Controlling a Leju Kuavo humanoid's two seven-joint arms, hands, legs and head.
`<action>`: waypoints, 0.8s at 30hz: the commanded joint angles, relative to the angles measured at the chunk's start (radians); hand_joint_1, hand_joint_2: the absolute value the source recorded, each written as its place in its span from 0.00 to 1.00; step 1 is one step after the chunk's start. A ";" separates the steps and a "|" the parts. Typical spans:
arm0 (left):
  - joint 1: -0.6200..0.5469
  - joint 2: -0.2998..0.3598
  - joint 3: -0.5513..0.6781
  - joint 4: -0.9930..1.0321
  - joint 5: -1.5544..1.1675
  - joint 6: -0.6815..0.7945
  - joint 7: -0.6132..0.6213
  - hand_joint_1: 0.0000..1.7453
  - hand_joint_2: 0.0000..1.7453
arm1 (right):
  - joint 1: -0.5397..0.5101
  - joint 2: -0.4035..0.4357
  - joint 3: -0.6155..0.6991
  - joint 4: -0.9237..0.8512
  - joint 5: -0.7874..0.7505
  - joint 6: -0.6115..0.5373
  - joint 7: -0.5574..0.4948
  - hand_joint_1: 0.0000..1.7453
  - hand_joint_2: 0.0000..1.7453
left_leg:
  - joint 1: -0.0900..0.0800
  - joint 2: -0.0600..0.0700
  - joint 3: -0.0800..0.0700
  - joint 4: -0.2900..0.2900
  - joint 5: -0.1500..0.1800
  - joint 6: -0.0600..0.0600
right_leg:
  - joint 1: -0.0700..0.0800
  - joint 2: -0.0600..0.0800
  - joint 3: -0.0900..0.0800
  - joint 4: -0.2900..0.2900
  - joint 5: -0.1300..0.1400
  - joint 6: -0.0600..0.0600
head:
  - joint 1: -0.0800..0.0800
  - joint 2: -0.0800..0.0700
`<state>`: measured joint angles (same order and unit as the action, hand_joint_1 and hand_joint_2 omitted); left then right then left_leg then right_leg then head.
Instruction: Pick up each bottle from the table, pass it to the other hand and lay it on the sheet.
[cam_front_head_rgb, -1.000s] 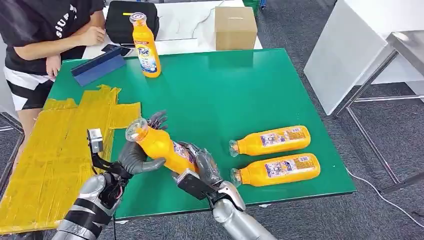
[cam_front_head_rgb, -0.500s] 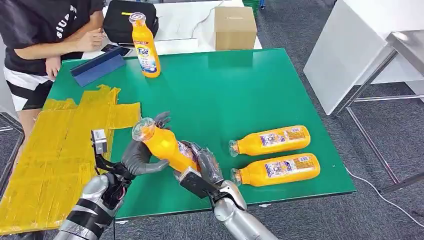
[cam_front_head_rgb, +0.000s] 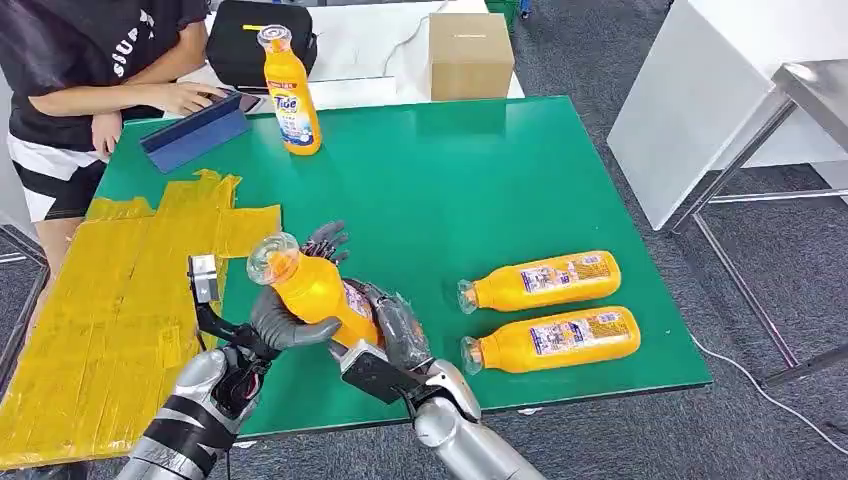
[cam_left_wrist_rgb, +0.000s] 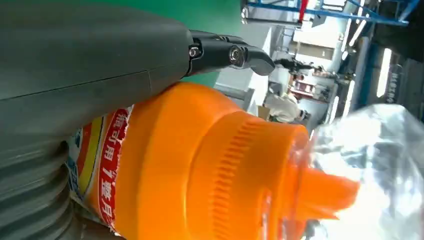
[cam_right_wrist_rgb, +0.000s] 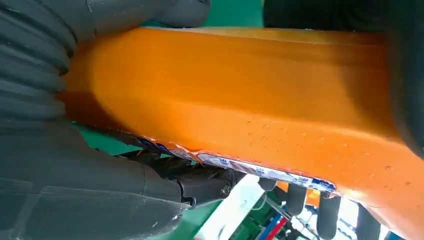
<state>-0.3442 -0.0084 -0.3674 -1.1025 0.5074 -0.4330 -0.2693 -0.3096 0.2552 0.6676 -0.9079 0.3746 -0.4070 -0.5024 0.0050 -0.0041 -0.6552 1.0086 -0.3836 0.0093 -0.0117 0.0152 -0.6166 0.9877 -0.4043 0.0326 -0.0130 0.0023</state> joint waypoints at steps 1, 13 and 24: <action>-0.054 -0.021 -0.001 0.128 0.012 0.007 0.008 0.00 1.00 | -0.038 -0.014 0.099 0.033 0.001 0.019 0.013 1.00 1.00 | 0.000 -0.001 0.004 0.000 -0.001 0.000 | 0.001 -0.002 0.004 0.000 -0.001 -0.001 | 0.000 0.000; -0.018 -0.072 0.098 0.078 0.091 0.097 -0.009 1.00 1.00 | -0.051 -0.011 0.127 0.085 -0.017 0.010 0.026 1.00 1.00 | 0.000 0.000 0.003 -0.001 -0.001 0.000 | 0.000 -0.001 0.003 -0.001 -0.001 -0.001 | 0.000 0.000; 0.011 -0.076 0.142 -0.008 0.105 0.113 -0.037 1.00 1.00 | -0.042 -0.022 0.117 0.080 -0.028 0.003 0.022 1.00 1.00 | 0.001 -0.001 0.004 0.000 -0.001 -0.001 | 0.001 -0.003 0.005 -0.001 -0.002 -0.001 | -0.001 0.000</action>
<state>-0.2964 -0.0672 -0.2907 -1.1139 0.5940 -0.3410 -0.3025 -0.3445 0.2556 0.7301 -0.8774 0.3460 -0.4040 -0.4685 0.0050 -0.0040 -0.6553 1.0086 -0.3836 0.0093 -0.0118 0.0152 -0.6169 0.9877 -0.4043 0.0326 -0.0137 0.0023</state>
